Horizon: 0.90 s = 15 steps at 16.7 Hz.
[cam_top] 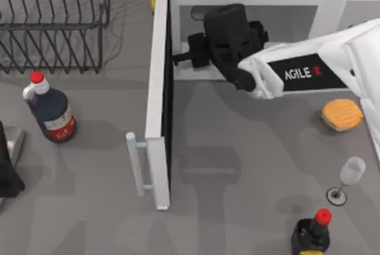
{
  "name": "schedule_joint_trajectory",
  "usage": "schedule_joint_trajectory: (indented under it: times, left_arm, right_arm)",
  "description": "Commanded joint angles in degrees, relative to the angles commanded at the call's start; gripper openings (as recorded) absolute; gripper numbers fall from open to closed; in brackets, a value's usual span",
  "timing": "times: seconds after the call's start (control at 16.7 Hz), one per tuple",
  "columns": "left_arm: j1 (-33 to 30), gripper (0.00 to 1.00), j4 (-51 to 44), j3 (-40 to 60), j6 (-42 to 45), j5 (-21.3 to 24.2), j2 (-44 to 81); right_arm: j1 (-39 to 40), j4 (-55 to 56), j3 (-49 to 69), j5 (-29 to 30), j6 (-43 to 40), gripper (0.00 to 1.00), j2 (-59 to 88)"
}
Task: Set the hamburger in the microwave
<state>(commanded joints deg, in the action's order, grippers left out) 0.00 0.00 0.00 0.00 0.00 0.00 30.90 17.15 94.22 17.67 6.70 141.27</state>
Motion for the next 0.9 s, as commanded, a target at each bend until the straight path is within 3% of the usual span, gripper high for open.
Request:
schedule_joint_trajectory:
  times: [0.36,0.9]
  left_arm:
    - [0.0,1.0,0.0,0.0,0.0,0.0,0.0]
    - [0.0,1.0,0.0,0.0,0.0,0.0,0.0]
  right_arm:
    - [2.4,4.4,-3.2,2.4,1.5,1.0,-6.3]
    - [9.9,12.3,-21.0,8.8,6.0,1.0,-18.1]
